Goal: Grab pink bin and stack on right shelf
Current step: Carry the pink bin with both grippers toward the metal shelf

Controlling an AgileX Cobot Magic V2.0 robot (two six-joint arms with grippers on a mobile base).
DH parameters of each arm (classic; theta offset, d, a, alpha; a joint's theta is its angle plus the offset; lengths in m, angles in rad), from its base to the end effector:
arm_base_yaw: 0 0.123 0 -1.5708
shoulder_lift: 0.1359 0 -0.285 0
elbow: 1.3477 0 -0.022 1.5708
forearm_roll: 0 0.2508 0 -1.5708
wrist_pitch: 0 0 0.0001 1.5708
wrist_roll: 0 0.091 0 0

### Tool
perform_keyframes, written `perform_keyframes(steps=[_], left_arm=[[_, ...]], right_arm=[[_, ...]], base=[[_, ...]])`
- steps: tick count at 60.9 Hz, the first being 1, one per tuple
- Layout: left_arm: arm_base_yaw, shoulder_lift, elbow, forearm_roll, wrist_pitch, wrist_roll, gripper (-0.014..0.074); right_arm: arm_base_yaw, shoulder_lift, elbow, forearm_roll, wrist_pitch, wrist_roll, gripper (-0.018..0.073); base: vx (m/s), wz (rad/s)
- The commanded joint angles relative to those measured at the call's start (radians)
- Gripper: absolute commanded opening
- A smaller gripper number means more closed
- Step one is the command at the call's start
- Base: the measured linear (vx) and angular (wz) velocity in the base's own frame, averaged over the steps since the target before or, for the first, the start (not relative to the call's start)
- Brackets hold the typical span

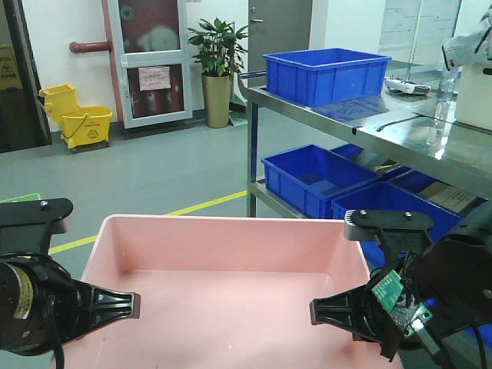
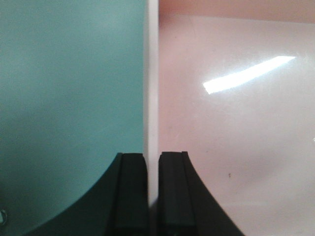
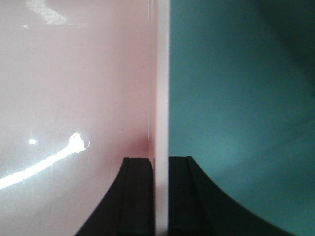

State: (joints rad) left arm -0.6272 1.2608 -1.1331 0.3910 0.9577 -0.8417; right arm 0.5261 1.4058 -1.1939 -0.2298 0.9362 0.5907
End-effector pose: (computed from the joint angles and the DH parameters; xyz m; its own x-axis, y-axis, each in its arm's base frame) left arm 0.2203 -0.1247 0.3446 -0.7806 -0.1053 -0.6160 -0.0407 0.9922 -0.1180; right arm 0.2573 0.1301 0.3210 -0.8551 0.0008 -0.5184 -0.0448 0.9961 0.0755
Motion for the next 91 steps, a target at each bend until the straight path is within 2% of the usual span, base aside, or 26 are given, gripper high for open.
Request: perform_keyframes(steps=[1,91], left_arm=[[0.0,-0.033,-0.028,0.063,-0.034,-0.012,0.0111],[0.0,-0.033,-0.028,0.063,-0.034,-0.012,0.0111]], right_arm=[[-0.007,-0.034,-0.028,-0.077,-0.023,-0.009,-0.0003],[-0.007,-0.034,-0.028,-0.077,-0.024,-0.008,-0.0003]], base=[[0.39,-0.03],[0.41,-0.04]])
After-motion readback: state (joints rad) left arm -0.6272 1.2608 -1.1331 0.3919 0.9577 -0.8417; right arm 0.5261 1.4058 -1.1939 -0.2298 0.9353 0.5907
